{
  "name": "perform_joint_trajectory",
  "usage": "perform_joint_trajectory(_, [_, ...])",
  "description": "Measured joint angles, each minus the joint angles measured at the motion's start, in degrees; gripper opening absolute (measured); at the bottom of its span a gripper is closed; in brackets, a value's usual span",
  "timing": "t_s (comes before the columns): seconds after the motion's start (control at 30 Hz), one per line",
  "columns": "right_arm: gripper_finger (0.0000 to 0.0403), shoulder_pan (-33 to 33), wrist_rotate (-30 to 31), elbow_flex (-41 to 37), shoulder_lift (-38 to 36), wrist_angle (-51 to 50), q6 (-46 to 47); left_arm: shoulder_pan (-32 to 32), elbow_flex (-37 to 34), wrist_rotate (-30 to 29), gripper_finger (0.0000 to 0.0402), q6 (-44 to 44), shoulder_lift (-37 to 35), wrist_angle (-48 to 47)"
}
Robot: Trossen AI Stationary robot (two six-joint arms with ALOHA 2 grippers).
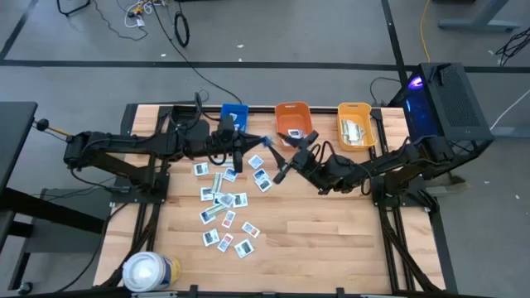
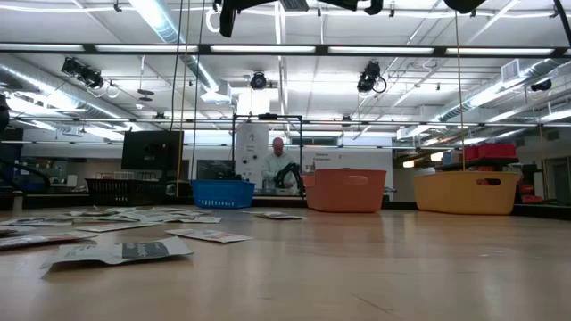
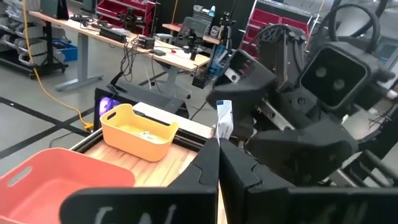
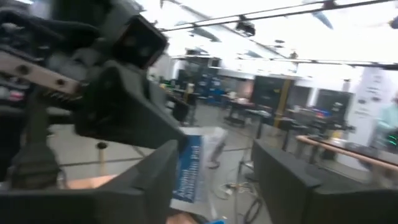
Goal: Pick & Place First Aid Supplies
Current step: Put the alcohol pad into the black bin
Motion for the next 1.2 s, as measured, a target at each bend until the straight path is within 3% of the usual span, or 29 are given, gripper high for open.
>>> perform_joint_trajectory(0.17, [0.0281,0.0,7.2,0.0,-0.6,1.1,-2.0,1.2,0.0,0.0,0.0001,0.6,0.0,0.0])
perform_joint_trajectory(0.3, [0.0311,0.3,12.0,0.0,-1.2,-0.1,-0.9,3.0,0.0,-0.3,0.0001,0.8,-1.3,-1.8])
perform_joint_trajectory(0.53, [0.0322,1.0,15.4,0.0,-1.4,-2.6,0.1,7.8,0.0,-3.4,0.0001,2.7,-7.1,-12.7])
perform_joint_trajectory(0.67, [0.0322,1.0,15.1,0.0,-1.4,-8.1,6.9,11.5,0.0,-5.3,0.0001,2.9,-10.2,-20.0])
perform_joint_trajectory(0.83, [0.0323,-0.2,6.8,0.0,-1.4,-19.0,21.7,16.9,0.0,-5.7,0.0000,3.3,-12.7,-28.3])
perform_joint_trajectory(1.03, [0.0317,-3.6,-16.4,0.0,-1.4,-36.2,42.1,22.4,0.0,-3.7,0.0000,6.4,-12.9,-33.9])
perform_joint_trajectory(1.2, [0.0283,-4.8,-26.9,0.0,-1.4,-47.7,47.1,26.5,0.0,-3.1,0.0000,6.7,-12.8,-36.6])
